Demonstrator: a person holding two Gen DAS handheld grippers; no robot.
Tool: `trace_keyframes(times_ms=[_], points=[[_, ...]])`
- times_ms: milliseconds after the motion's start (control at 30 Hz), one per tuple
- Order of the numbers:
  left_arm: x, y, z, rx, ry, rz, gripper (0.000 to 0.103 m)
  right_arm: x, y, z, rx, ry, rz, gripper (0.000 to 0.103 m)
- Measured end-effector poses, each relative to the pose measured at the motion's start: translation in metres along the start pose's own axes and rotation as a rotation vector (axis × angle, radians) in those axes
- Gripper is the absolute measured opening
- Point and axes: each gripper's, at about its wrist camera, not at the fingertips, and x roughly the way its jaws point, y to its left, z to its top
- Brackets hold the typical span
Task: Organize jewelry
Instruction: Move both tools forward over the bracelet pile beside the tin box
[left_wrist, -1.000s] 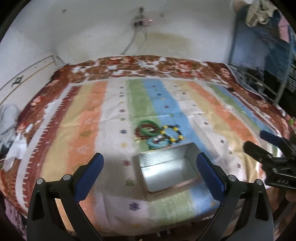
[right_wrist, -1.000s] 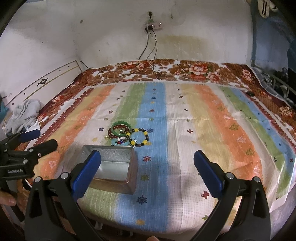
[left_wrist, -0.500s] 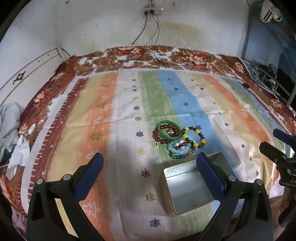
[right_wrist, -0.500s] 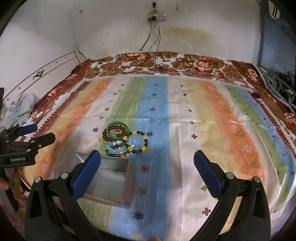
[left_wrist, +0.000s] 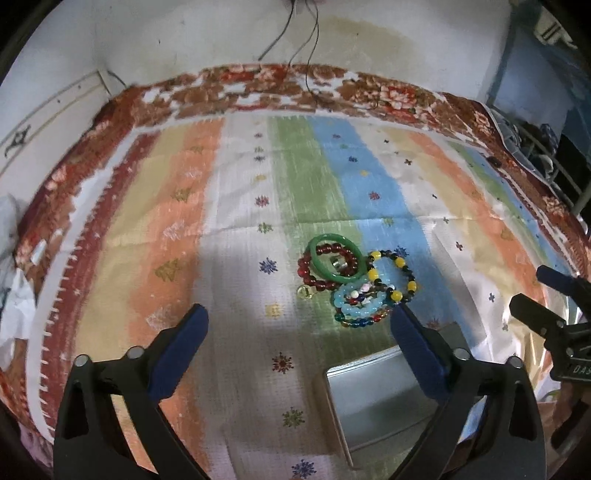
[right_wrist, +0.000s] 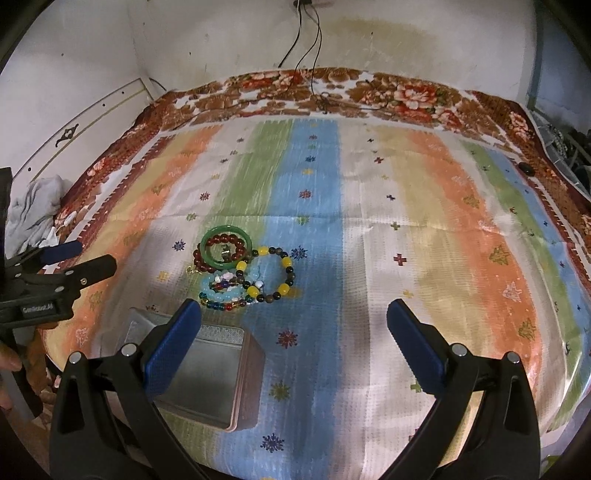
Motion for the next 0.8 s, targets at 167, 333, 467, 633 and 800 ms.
trace_keyframes(times_ms=[167, 333, 467, 633, 800], points=[[0.016, 0.001, 0.009, 0.011, 0.029, -0.007, 0.085, 0.017, -0.003, 0.008, 0.019, 0.053, 0.023, 0.099], [0.030, 0.001, 0.016, 0.007, 0.061, -0.062, 0.085, 0.036, -0.004, 0.011, 0.014, 0.116, 0.022, 0.099], [0.046, 0.001, 0.022, -0.016, 0.110, -0.104, 0.083, 0.050, -0.009, 0.014, 0.036, 0.161, 0.040, 0.099], [0.067, 0.006, 0.025, -0.059, 0.180, -0.116, 0.083, 0.068, -0.012, 0.018, 0.047, 0.213, 0.038, 0.099], [0.089, 0.009, 0.028, -0.058, 0.230, -0.102, 0.085, 0.087, -0.017, 0.020, 0.070, 0.260, 0.048, 0.099]])
